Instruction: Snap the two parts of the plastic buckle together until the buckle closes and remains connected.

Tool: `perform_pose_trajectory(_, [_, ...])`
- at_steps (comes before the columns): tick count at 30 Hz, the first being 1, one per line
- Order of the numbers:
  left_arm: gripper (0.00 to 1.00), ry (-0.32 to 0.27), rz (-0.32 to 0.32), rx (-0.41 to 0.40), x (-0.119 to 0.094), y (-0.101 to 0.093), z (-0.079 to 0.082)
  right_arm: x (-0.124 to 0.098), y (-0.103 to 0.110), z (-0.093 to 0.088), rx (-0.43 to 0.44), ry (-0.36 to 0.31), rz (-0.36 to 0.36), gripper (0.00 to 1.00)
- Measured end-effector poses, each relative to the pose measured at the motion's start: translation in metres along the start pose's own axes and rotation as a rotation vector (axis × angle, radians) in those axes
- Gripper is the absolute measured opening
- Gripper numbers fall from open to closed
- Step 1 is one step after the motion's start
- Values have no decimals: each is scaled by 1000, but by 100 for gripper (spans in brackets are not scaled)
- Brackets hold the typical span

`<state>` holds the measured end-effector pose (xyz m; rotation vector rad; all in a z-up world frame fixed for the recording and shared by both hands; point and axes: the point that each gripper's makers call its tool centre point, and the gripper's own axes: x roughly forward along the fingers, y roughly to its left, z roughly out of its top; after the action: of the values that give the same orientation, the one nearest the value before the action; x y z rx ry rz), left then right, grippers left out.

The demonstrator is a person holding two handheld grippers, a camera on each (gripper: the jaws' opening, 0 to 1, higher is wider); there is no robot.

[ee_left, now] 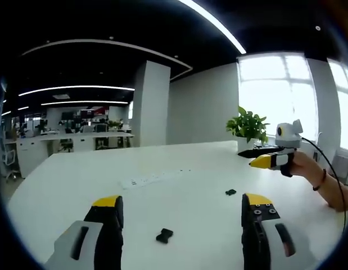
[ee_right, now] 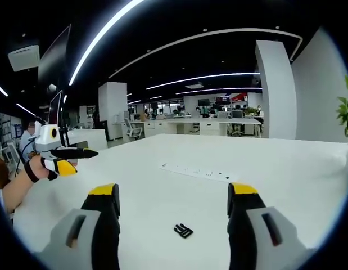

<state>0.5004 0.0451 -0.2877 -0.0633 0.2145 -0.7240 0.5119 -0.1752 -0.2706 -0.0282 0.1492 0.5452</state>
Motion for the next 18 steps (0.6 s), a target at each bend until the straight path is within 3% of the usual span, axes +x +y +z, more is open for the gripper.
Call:
perform_pose_trajectory(14, [89, 17, -2, 31, 0, 0, -11, -1, -6, -8, -1, 6, -6, 79])
perform_pose_trajectory(18, [89, -7, -12, 14, -1, 2, -11, -1, -7, -12, -4, 18, -6, 79])
